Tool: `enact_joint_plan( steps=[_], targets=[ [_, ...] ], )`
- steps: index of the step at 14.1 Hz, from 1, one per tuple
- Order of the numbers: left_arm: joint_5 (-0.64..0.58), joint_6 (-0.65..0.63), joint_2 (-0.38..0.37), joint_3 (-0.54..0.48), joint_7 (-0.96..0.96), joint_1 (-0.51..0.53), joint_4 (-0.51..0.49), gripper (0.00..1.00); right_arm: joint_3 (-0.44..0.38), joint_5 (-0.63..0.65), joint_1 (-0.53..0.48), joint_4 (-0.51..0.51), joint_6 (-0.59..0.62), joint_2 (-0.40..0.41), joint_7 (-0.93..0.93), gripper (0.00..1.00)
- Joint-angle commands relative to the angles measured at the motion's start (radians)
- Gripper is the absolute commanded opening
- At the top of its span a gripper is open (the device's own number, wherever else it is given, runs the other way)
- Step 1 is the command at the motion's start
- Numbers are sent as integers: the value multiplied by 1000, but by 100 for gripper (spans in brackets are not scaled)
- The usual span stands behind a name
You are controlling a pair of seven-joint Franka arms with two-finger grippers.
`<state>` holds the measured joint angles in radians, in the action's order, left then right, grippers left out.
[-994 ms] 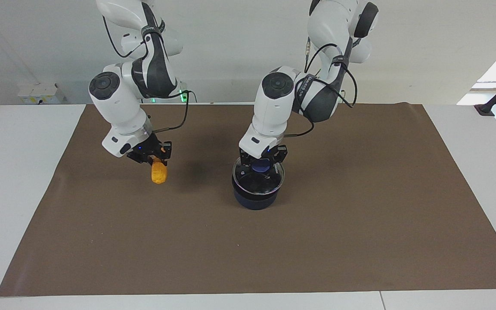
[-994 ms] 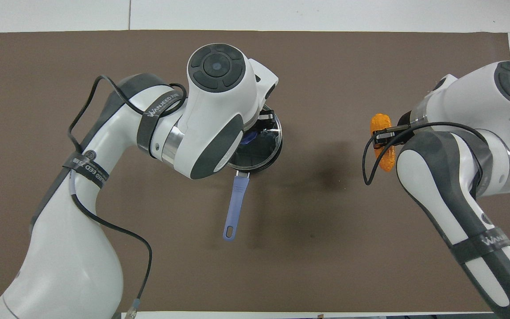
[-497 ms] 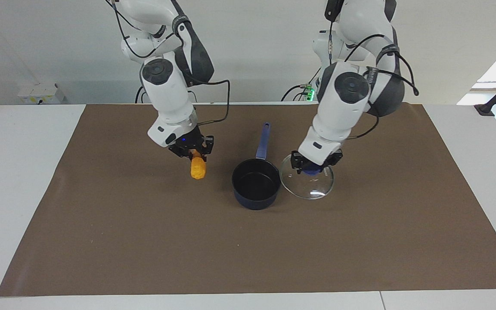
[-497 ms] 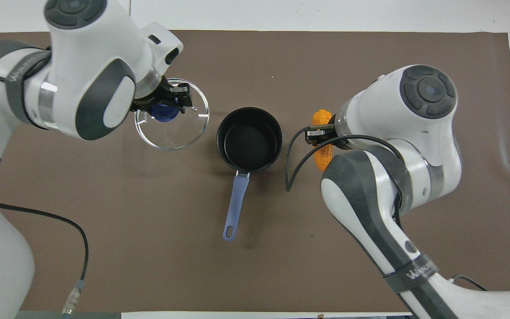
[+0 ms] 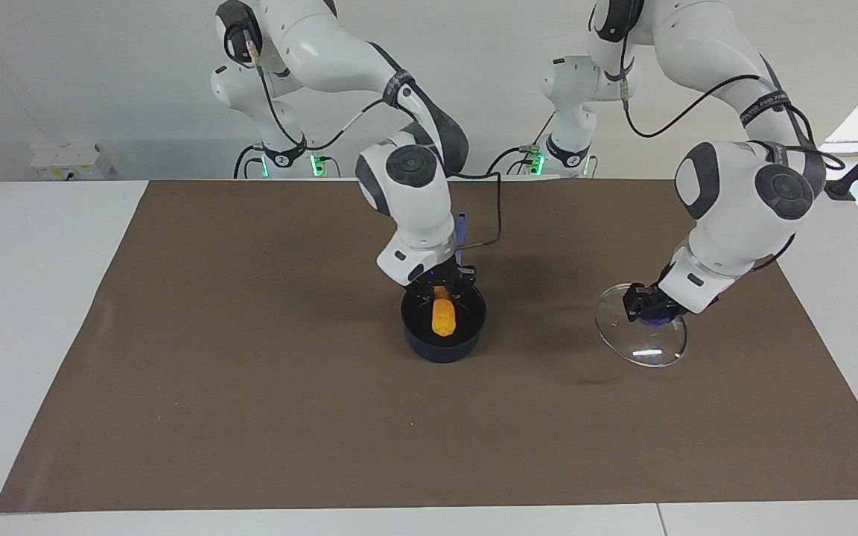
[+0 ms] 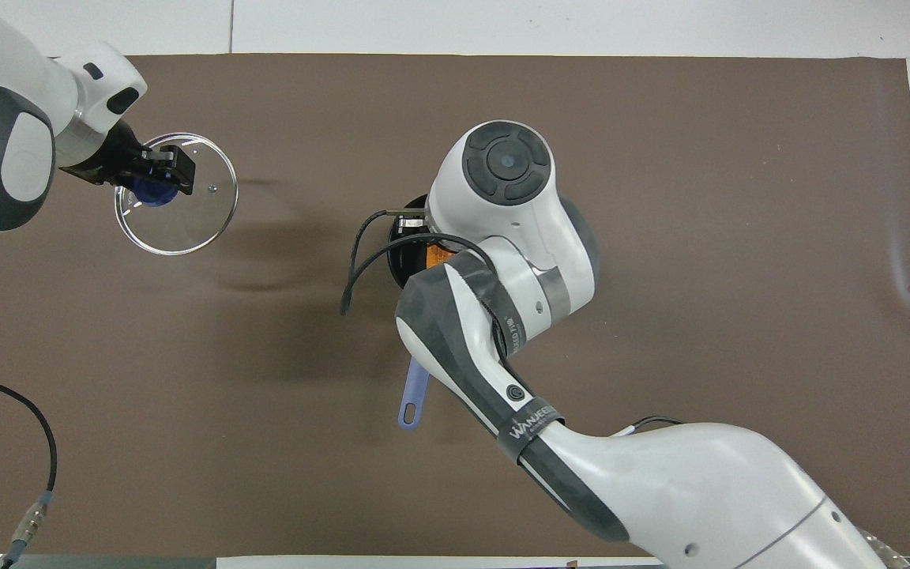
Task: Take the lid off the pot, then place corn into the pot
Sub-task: 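Lift the lid off with the left gripper while the right gripper carries corn, then lower the corn into the pot and open the right gripper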
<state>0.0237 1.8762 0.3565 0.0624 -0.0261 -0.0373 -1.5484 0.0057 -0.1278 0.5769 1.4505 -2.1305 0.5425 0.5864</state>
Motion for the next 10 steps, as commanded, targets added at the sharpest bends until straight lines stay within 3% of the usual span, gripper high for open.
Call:
enact_joint_plan(
  steps=[1,5,6,7,10],
  targets=[
    [4,145,-119,7,-98,74,-217,16,-1,13,11,20,-20,10,32,0],
    [-7,242,-125,5,-199,145,-318,16,-1,13,-5,56,-22,1,33,0],
    [-7,276,-126,5,-204,149,-353,16,-1,13,-11,57,-19,-1,35,34],
    [-7,302,-126,5,-204,163,-380,16,-1,13,-20,53,1,-3,35,99],
    [-7,345,-125,5,-204,168,-427,17,-15,17,-40,39,76,-59,29,100]
  ],
)
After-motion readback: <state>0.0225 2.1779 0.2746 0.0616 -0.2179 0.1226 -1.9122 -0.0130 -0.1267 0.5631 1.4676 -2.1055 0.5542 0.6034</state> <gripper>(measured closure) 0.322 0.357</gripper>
